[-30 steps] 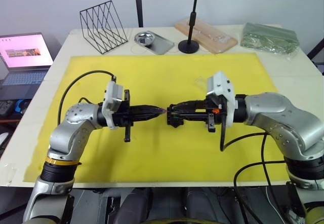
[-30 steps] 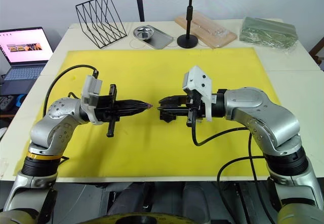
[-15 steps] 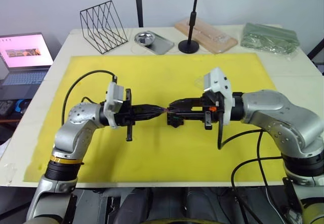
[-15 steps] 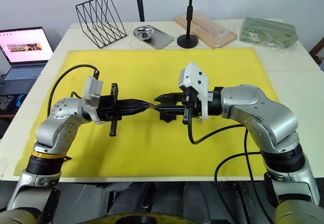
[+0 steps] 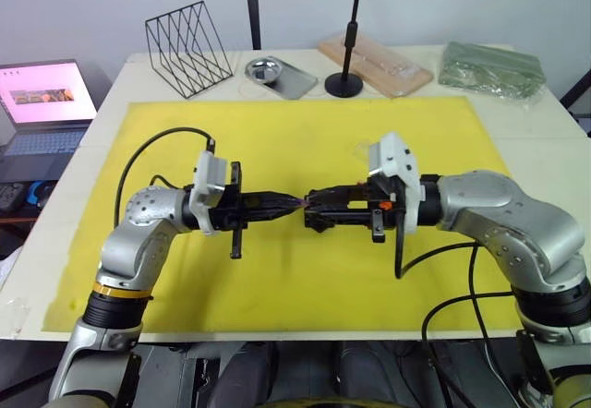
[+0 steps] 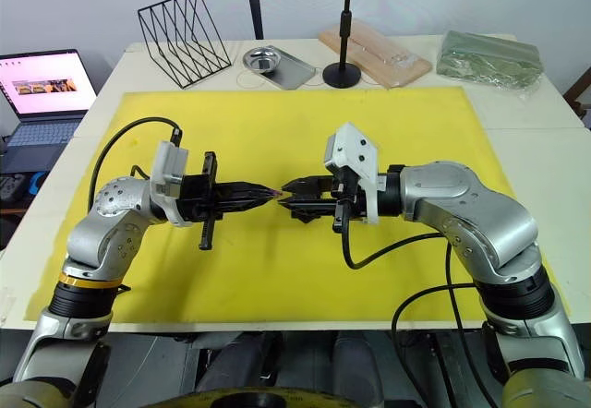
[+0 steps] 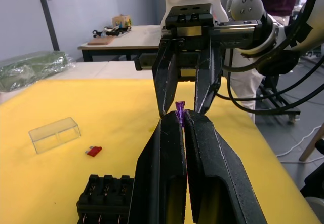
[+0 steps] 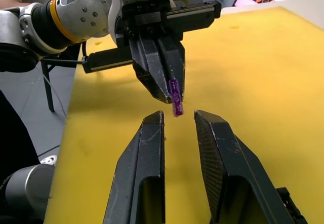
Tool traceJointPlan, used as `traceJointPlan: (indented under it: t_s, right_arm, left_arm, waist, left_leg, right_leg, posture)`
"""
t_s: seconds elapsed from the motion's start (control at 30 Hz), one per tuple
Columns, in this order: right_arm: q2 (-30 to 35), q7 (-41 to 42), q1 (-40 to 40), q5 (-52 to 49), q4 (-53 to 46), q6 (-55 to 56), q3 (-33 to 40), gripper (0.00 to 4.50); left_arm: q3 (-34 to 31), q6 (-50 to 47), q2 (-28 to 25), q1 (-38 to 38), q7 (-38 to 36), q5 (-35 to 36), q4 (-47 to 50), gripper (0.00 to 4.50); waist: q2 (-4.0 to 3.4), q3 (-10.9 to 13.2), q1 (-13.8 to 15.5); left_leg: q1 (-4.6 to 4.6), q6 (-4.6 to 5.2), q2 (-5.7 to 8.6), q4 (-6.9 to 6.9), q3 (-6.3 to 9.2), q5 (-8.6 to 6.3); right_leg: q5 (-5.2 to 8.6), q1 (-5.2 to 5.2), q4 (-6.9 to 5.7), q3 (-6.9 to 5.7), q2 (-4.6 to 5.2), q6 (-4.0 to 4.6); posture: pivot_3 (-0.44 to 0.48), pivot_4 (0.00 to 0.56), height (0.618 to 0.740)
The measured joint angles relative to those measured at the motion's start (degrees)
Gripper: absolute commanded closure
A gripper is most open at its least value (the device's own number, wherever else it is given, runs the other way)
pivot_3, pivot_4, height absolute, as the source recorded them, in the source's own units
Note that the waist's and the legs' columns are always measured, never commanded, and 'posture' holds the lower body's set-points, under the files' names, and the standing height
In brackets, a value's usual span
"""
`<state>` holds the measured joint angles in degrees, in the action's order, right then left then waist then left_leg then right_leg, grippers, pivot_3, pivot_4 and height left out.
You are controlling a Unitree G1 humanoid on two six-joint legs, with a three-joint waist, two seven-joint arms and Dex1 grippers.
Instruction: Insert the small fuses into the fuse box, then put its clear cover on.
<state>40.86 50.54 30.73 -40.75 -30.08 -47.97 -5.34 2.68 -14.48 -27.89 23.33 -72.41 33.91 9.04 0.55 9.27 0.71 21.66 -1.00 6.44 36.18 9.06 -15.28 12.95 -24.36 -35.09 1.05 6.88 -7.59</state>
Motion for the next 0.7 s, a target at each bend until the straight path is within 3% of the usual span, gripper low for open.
traceJointPlan:
  t_s: [0.1,0.17,0.47,0.7]
  right_arm:
    - [0.0,-0.2,0.0,0.0,0.0,0.0,0.0,3.88]
    - [-0.1,-0.2,0.0,-0.1,0.0,0.0,0.0,4.46]
    - [0.0,-0.7,0.0,-1.3,-0.1,-0.8,0.1,4.49]
    - [2.4,-0.7,2.0,-1.9,-1.1,-2.8,-0.2,4.50]
  left_arm:
    - [0.1,0.1,0.0,0.0,-0.1,0.0,0.0,4.50]
    - [0.4,0.3,0.0,0.0,-0.1,-0.1,0.0,4.50]
    - [0.5,1.0,0.0,0.0,-0.6,-0.2,-0.4,4.50]
    - [0.5,-0.3,-2.0,-1.6,0.4,-0.7,-0.3,2.46]
  waist:
    - [0.00,0.0,0.0]
    - [0.00,0.0,0.0]
    - [0.00,0.0,0.0]
    - [-0.02,0.0,-0.2]
  left_leg:
    - [0.00,0.00,0.00,0.00,0.00,0.00]
    - [0.00,0.00,0.00,0.00,0.00,0.00]
    - [0.00,0.00,-0.01,0.00,0.00,0.00]
    - [-0.02,0.00,-0.02,-0.01,-0.02,0.00]
  right_leg:
    - [0.00,0.00,0.00,0.00,0.00,0.00]
    - [0.00,0.00,0.00,0.00,0.00,0.00]
    - [0.00,0.00,0.00,0.00,-0.01,0.01]
    - [-0.01,-0.02,-0.01,0.02,-0.02,0.01]
  posture:
    - [0.000,0.150,0.740]
    - [0.000,0.150,0.740]
    - [0.000,0.150,0.740]
    - [0.000,0.150,0.740]
